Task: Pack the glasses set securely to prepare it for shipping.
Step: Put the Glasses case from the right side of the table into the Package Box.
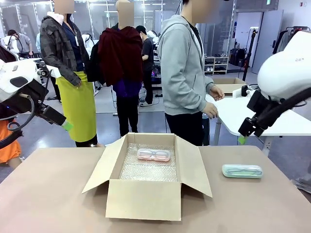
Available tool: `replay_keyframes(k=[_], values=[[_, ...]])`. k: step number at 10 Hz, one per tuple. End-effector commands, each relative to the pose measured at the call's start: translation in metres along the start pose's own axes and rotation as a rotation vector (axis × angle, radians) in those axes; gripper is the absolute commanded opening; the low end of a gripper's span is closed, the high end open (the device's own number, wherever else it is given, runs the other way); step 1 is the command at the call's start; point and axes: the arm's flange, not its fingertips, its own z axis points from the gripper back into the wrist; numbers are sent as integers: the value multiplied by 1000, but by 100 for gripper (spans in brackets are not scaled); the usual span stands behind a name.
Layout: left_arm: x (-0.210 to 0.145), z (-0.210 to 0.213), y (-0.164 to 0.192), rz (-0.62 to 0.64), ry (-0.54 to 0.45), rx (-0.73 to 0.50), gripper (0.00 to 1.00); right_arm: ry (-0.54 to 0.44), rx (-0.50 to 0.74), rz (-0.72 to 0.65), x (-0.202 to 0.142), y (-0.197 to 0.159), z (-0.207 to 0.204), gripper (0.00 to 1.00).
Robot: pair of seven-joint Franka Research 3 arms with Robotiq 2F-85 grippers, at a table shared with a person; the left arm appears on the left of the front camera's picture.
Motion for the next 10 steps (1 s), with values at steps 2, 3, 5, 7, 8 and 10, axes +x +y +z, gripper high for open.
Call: replay_keyframes(k=[2, 3, 5, 7, 8, 10], values=[[-1, 2, 1, -1, -8, -13, 100, 75, 44, -64, 52, -36, -31, 87], [-1, 2, 1, -1, -8, -13, 100, 75, 45, -64, 58, -40, -36, 87], [-1, 2, 1, -1, -8, -13, 100, 74, 28, 68, 63, -45, -39, 87], [-1, 2, 1, -1, -8, -13, 100, 175, 184, 494, 65, -56, -42, 87], [-1, 2, 1, -1, -8, -13, 100, 198, 152, 701, 63, -58, -45, 87], [-1, 2, 1, -1, -8, -13, 100, 296, 89, 844, 57, -52, -51, 87]])
